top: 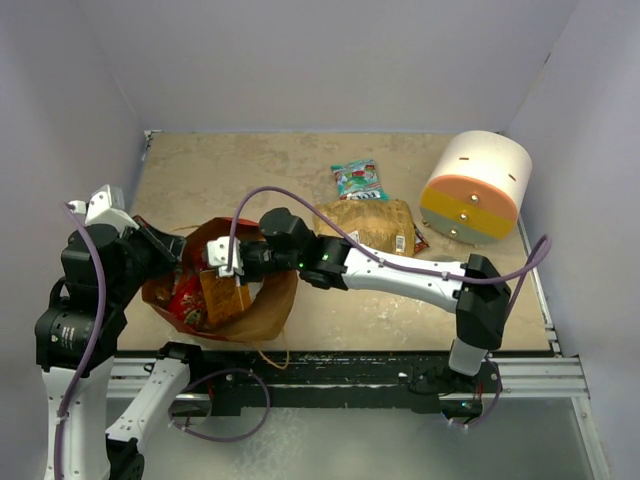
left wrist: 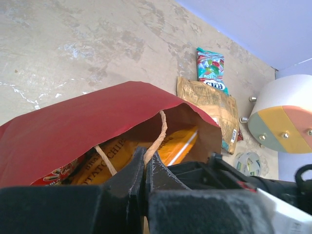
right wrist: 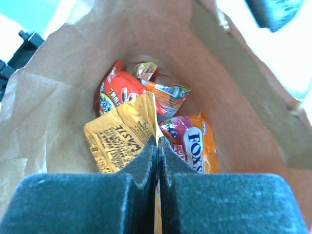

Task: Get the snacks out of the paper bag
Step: Take out the snack from the paper bag.

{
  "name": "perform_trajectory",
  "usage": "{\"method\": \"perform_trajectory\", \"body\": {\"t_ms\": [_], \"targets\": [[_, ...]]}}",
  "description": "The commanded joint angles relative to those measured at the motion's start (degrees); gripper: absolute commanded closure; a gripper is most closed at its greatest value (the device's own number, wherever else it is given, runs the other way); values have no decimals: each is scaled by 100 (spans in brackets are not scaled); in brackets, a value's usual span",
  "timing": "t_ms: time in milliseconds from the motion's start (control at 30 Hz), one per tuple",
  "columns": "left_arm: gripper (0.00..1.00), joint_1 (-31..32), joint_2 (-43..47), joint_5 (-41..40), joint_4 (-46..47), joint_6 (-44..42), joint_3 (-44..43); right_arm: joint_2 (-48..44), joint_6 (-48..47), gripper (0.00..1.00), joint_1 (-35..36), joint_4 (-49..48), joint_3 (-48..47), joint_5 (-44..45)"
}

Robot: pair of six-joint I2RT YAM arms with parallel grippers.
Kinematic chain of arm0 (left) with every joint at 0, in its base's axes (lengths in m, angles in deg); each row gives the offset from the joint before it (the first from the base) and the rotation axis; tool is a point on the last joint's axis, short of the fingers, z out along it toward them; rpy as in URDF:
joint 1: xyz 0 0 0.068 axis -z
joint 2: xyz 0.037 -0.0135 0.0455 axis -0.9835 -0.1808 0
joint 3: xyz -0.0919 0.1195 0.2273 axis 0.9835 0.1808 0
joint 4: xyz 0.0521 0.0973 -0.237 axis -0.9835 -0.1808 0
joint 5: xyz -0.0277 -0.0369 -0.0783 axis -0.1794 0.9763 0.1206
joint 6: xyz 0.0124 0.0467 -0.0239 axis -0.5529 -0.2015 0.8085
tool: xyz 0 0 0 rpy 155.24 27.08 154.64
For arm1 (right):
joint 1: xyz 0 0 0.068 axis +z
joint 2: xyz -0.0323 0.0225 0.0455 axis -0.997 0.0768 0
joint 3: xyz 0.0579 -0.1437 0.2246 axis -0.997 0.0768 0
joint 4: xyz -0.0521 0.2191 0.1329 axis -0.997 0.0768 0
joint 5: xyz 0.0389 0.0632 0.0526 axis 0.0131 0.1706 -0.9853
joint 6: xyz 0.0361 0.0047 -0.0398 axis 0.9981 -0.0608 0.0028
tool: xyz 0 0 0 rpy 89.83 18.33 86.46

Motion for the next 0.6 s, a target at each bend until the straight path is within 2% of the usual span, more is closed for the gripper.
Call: {"method": "perform_trajectory", "body": {"t_ms": [0,333,567], "targets": [[100,19,-10,-116,241,27,26,-498,793,100,-7,-394,-132,450],[100,26,-97,-252,200,-109,-9,-1317,1115,100,-11,-817,-319,823],[100,21,-136,-194,207,-73,79,-1387,1432,100,-11,-912,-974,938]]}}
